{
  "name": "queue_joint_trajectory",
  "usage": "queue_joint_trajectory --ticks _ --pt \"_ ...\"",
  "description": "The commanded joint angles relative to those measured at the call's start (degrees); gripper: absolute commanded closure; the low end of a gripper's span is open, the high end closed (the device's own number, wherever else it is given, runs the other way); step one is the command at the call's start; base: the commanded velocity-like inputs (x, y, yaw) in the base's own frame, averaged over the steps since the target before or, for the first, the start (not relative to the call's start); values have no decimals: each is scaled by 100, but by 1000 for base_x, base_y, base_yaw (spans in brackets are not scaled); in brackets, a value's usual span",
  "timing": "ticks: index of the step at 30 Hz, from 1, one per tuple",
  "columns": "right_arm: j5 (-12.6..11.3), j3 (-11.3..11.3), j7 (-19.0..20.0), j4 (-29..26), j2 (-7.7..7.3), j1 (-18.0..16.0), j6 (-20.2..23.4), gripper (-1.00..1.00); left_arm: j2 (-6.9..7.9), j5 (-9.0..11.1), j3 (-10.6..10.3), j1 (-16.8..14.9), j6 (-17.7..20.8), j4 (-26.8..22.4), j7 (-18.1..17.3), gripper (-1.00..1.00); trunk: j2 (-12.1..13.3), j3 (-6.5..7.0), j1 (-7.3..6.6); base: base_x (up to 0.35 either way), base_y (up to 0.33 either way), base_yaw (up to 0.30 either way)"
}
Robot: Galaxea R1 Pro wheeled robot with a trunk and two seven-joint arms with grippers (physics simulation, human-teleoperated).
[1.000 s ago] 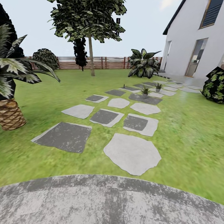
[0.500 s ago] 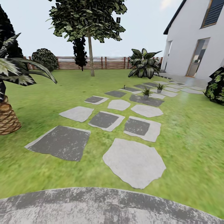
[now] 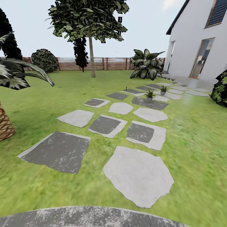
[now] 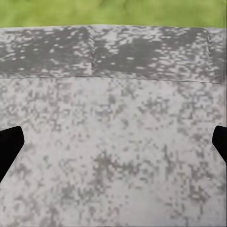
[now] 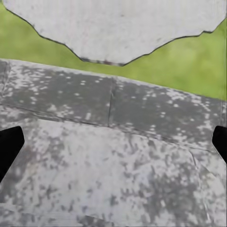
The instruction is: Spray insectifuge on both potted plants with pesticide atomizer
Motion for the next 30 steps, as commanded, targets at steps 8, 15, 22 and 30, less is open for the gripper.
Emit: queue_joint_trajectory --ticks 8,15,22,30 --pt "7 7 5 11 -1 -3 -17 -100 -20 -21 -7 -175 -19 -77 2 -100 -2 -5 2 340 0 0" --pt "2 0 -5 3 -1 -3 -17 -100 0 -18 -26 -264 -24 56 -7 -100 -2 -5 2 340 0 0" --pt "2 -1 -12 4 -1 -3 -17 -100 6 -9 6 -261 -31 315 -6 -100 -2 -5 2 340 0 0" --pt "2 -1 -2 8 -1 -3 -17 -100 17 -9 10 -253 -239 411 -5 -100 -2 -5 2 340 0 0"
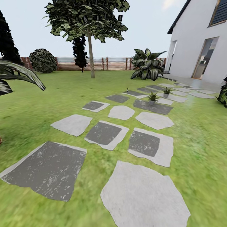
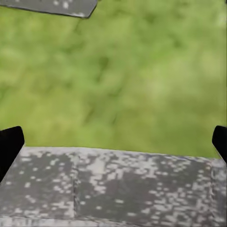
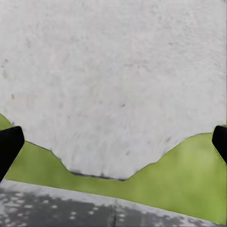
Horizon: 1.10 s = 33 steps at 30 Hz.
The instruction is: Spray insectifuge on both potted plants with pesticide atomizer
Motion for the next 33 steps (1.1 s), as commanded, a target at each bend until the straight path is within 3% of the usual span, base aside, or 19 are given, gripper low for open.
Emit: queue_joint_trajectory --ticks 1,33 --pt "2 5 3 4 -1 -3 -17 -100 -1 -4 9 -3 -22 25 4 -100 -2 -5 2 340 0 0" --pt "2 10 8 6 -1 -3 -17 -100 12 -7 9 -2 -27 73 7 -100 -2 -5 2 340 0 0"
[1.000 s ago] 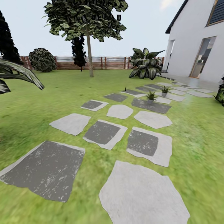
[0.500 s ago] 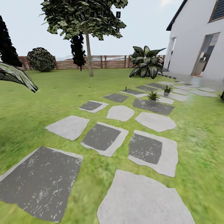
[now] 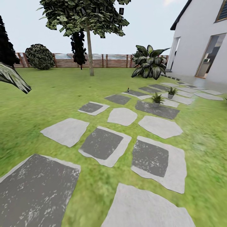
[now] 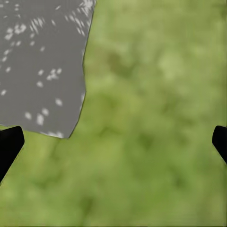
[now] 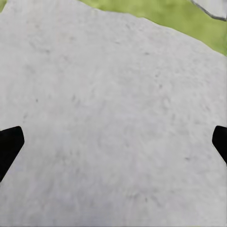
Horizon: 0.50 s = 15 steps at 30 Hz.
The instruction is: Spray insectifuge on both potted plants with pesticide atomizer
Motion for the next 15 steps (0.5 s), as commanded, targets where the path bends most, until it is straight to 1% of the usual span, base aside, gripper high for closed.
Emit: queue_joint_trajectory --ticks 1,15 --pt "2 2 1 4 -1 -3 -17 -100 -1 -2 9 -3 -19 5 4 -100 -2 -5 2 340 0 0" --pt "5 2 1 5 -1 -3 -17 -100 -2 -2 9 -7 -19 5 5 -100 -2 -5 2 340 0 0"
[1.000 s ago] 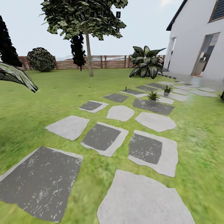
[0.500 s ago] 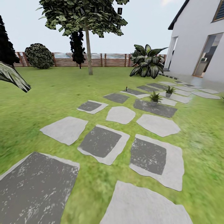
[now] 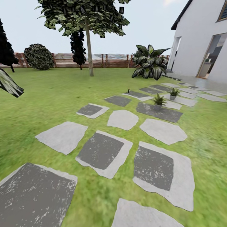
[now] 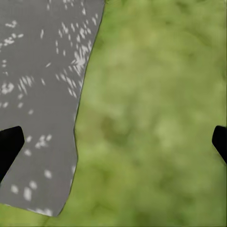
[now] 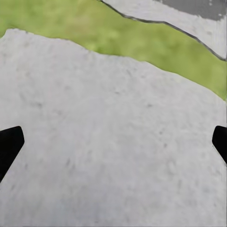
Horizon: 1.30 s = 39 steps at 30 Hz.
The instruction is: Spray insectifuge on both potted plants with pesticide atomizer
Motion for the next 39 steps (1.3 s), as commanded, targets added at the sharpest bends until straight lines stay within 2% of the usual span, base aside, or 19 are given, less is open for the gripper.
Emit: queue_joint_trajectory --ticks 1,39 --pt "3 2 1 4 -1 -3 -17 -100 -1 -2 9 -3 -19 6 3 -100 -2 -5 2 340 0 0" --pt "0 2 1 4 -1 -3 -17 -100 -1 -2 9 -5 -19 4 4 -100 -2 -5 2 340 0 0"
